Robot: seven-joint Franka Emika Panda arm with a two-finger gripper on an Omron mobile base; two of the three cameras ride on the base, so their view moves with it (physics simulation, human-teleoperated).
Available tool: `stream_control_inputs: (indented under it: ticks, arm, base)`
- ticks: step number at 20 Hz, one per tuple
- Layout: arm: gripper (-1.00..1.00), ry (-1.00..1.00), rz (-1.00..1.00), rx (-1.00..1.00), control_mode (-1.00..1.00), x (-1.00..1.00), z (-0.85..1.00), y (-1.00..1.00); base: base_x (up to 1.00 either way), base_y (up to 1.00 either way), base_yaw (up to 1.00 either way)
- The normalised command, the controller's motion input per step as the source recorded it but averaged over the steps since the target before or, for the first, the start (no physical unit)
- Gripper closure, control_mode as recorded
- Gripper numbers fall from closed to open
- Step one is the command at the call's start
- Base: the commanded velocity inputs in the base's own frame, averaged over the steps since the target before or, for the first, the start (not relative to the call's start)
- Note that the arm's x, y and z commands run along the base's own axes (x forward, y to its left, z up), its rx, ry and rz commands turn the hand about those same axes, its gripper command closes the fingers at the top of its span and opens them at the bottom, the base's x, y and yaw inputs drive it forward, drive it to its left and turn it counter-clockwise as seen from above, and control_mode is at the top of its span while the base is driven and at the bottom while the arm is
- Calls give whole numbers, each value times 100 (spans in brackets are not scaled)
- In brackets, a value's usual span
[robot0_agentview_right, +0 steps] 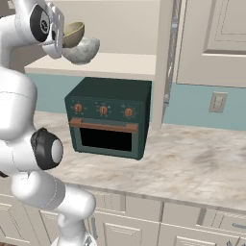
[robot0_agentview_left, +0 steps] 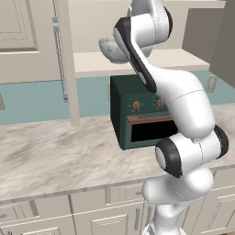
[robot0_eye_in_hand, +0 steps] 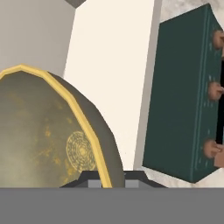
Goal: Pick up the bowls on the counter and stack them on top of one another in the open cabinet. Place the smaller bowl on top of the larger bowl.
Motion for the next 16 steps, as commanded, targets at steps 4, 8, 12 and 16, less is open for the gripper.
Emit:
stream_control_inputs:
  ticks: [4,8,12,16]
  arm:
    - [100,0,0,2,-100,24,0,0]
    - [100,0,0,2,-100,27,0,0]
    - [100,0,0,1,-100,29,0,0]
    - [100,0,0,1,-100,30,0,1]
  base:
    - [0,0,0]
    - [0,0,0]
    - [0,0,0]
    - [0,0,0]
